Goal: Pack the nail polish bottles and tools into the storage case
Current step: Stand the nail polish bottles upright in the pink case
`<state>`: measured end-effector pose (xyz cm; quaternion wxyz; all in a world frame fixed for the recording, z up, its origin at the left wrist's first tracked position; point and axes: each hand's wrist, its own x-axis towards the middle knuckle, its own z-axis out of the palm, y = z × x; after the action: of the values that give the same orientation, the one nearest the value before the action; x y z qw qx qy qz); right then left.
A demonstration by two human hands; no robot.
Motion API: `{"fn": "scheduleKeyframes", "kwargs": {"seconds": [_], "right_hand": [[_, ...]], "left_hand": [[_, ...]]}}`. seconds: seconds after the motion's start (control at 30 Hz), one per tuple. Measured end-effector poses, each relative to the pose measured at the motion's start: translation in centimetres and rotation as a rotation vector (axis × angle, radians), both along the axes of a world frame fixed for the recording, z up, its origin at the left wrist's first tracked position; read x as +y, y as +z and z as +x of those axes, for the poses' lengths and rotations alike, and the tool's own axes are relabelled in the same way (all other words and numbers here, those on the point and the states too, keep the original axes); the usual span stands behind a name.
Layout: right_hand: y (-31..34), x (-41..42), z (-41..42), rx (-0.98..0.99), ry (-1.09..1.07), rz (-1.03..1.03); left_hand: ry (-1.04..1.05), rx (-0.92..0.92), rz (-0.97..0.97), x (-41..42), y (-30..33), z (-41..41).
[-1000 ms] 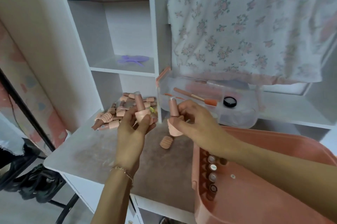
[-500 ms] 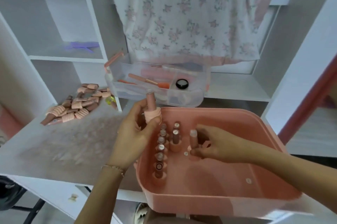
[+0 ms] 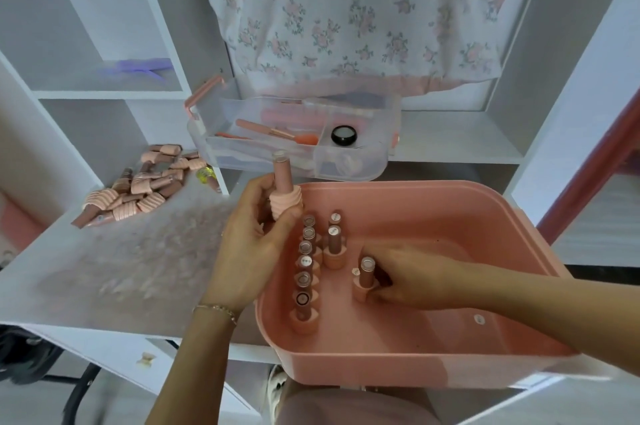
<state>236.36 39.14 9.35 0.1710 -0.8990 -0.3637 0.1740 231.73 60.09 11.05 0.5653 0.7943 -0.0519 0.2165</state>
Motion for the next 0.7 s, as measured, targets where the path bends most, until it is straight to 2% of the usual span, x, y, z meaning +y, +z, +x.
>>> {"fn": "scheduleKeyframes", "kwargs": {"seconds": [0.17,0.7], "right_hand": [[-1.1,0.2,-0.2,0.010,-0.038,-0.017],[-3.2,2.6,0.3,0.086,-0.275,0.200]], "left_hand": [[-0.007,0.001,-0.011,-0.2,-0.4,0.0],[-0.018,-0.003,-0.035,-0.1,-0.4,0.0]]}}
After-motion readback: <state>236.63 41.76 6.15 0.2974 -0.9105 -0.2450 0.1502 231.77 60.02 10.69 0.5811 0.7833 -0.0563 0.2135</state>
